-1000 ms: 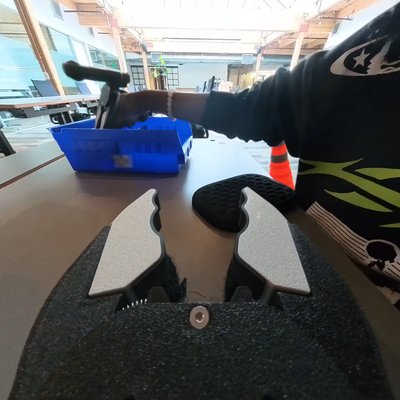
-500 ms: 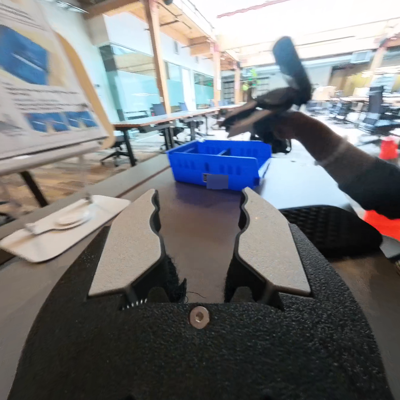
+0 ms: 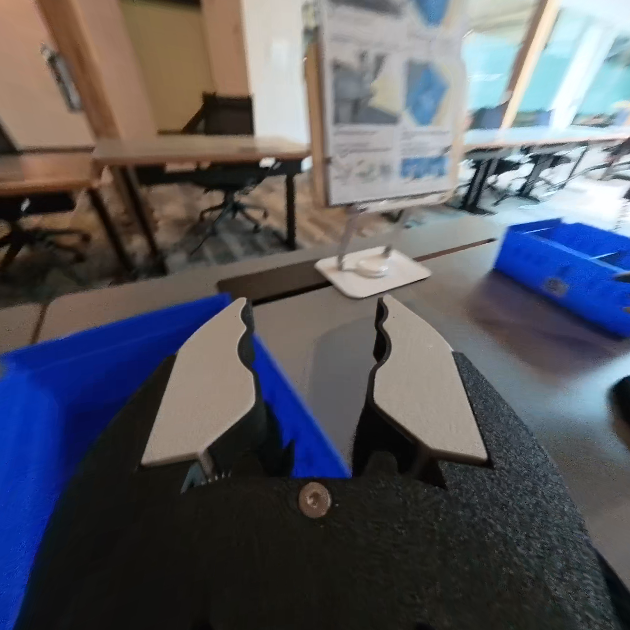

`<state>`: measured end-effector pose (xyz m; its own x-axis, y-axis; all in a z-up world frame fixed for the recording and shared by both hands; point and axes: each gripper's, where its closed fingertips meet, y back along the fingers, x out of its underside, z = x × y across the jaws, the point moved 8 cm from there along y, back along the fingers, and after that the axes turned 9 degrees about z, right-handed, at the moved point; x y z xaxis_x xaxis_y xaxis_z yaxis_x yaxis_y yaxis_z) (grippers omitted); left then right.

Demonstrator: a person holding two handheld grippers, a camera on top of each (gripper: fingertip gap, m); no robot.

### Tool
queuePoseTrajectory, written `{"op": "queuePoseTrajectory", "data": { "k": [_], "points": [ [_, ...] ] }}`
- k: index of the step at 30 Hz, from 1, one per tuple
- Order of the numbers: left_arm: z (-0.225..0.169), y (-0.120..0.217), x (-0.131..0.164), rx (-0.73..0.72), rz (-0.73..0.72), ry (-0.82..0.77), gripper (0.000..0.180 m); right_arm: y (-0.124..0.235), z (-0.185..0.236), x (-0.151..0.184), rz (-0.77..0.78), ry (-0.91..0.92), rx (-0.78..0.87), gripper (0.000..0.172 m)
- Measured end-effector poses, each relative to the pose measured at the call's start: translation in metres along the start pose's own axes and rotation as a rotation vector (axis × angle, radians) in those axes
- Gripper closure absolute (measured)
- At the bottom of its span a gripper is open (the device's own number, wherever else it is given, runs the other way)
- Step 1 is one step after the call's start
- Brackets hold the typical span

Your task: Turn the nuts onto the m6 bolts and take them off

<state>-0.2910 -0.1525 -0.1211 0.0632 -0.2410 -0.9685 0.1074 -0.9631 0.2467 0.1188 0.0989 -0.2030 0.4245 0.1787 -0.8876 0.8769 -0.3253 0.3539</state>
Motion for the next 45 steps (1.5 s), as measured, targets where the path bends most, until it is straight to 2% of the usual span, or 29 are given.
{"op": "queuePoseTrajectory", "data": {
  "k": [3,4,7,13,17,27,32,35,40,45],
  "points": [
    [0.043,-0.006,0.014,-0.111,0.167,0.084,0.121,-0.005,0.001,0.004,0.014,0.013,-0.007,0.124],
    [0.054,-0.012,0.021,-0.117,0.227,0.112,0.127,-0.007,0.001,0.006,0.024,0.013,-0.012,0.123],
    [0.077,-0.031,0.048,-0.124,0.395,0.191,0.128,-0.008,-0.002,0.008,0.037,0.004,-0.006,0.123],
    [0.1,-0.065,0.085,-0.22,0.601,0.222,0.124,-0.01,-0.001,0.01,0.057,0.02,-0.001,0.123],
    [0.106,-0.083,0.097,-0.244,0.746,0.205,0.13,-0.014,0.001,0.009,0.071,0.039,-0.01,0.122],
    [0.117,-0.114,0.11,-0.26,0.945,0.253,0.133,-0.009,-0.005,0.003,0.067,0.021,0.011,0.122],
    [0.113,-0.123,0.117,-0.261,0.958,0.247,0.128,-0.008,-0.004,0.003,0.069,0.032,0.008,0.122],
    [0.113,-0.126,0.119,-0.279,0.949,0.234,0.139,-0.007,-0.005,0.003,0.079,0.045,0.015,0.122],
    [0.117,-0.126,0.119,-0.279,0.98,0.209,0.173,-0.006,-0.009,0.001,0.076,0.043,0.026,0.121],
    [0.119,-0.124,0.12,-0.265,0.976,0.215,0.175,-0.003,-0.011,0.001,0.075,0.041,0.03,0.121]
  ]
}}
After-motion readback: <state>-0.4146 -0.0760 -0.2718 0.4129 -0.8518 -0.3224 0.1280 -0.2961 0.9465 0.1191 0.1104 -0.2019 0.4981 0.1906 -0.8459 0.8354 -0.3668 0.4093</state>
